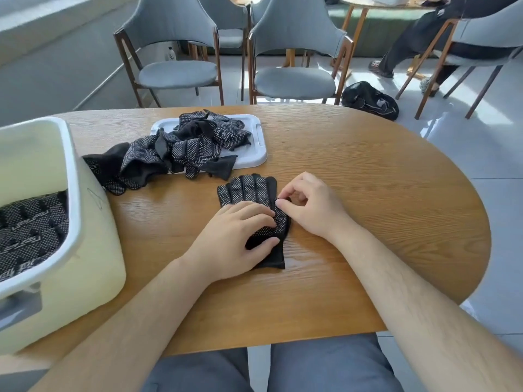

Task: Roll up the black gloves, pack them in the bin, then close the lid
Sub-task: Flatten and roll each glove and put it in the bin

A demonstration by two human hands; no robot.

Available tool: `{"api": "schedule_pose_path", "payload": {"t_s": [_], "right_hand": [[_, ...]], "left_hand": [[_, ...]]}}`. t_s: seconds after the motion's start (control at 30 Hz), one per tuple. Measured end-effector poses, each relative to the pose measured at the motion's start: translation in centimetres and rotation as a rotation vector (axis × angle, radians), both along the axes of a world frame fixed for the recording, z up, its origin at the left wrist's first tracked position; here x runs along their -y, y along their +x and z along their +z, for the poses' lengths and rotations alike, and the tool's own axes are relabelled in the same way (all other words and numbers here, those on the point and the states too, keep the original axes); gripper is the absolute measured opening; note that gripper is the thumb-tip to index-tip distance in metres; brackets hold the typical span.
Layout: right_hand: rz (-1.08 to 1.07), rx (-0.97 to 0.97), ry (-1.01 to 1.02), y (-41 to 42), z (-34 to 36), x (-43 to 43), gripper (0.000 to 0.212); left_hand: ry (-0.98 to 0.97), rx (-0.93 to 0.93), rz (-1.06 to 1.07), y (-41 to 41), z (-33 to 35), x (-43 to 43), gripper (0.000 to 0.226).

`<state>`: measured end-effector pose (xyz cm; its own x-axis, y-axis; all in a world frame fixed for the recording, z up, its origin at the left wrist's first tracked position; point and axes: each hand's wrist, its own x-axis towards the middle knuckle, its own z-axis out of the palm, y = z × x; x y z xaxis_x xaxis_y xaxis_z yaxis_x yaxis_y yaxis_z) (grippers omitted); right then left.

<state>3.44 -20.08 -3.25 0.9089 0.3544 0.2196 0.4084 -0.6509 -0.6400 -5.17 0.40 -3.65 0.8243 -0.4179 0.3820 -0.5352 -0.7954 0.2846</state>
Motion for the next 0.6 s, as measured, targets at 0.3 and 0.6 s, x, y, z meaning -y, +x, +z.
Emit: {"api": "schedule_pose_path", "payload": {"t_s": [0.3,0.6], "right_hand": [[-0.05,0.044,0.105,-0.7,0.2,0.1,0.008],[-0.071,-0.002,0.095,0.7,0.3,-1.2,0.012]], "left_hand": [[-0.03,-0.005,0.013,-0.4,-0.3,-0.1,0.027],[0.005,-0.023,0.008,-0.8,-0.6,-0.3,0.032]]}}
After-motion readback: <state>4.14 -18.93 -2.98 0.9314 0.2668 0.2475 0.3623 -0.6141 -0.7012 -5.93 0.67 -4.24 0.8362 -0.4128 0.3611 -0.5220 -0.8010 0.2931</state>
